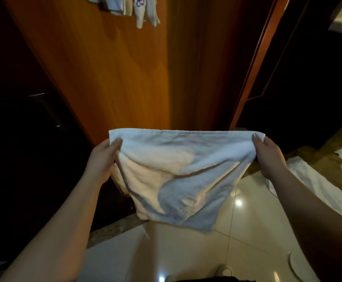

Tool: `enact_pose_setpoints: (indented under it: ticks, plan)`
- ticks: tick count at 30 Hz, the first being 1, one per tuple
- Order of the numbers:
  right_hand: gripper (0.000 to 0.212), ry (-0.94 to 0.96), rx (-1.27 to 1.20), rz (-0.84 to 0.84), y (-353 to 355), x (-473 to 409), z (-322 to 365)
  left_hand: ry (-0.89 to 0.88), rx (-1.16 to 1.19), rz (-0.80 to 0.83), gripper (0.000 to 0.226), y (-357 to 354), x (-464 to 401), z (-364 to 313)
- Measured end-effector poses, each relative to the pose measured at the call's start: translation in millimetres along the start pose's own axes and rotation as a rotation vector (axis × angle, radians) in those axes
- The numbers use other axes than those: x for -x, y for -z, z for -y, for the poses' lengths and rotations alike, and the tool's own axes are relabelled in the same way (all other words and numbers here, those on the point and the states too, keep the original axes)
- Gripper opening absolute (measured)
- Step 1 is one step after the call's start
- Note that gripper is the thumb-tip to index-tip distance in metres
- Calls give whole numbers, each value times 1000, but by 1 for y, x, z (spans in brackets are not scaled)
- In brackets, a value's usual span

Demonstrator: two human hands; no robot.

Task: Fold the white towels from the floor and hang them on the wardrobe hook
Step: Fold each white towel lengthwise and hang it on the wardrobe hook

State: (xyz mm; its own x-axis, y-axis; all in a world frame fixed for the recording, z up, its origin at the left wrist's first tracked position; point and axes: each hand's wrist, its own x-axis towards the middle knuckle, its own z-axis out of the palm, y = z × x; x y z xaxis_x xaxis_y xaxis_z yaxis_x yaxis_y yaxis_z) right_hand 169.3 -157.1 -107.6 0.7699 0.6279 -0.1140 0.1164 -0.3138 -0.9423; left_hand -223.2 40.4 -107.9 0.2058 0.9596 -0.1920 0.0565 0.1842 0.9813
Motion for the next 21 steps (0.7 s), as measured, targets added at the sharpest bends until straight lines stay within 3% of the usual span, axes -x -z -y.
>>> enact_pose_setpoints:
  ticks: [6, 12, 15, 17, 21]
  plan:
    - [30, -13, -91, -13, -8, 4, 17, -5, 16, 32, 16, -8, 6, -9]
    - [44, -140, -345, -11, -26, 19, 30, -21, 54, -69, 17, -34, 29, -15]
    - [38, -239, -461, 15, -38, 39, 34, -63, 22, -74, 40, -56, 50, -16]
    - [48, -253, -460, 58, -47, 52, 36, -75, 23, -92, 49, -71, 67, -20]
    - [56, -185, -348, 139, -71, 77, 43, -51, -33, -48, 29, -101, 93, -24]
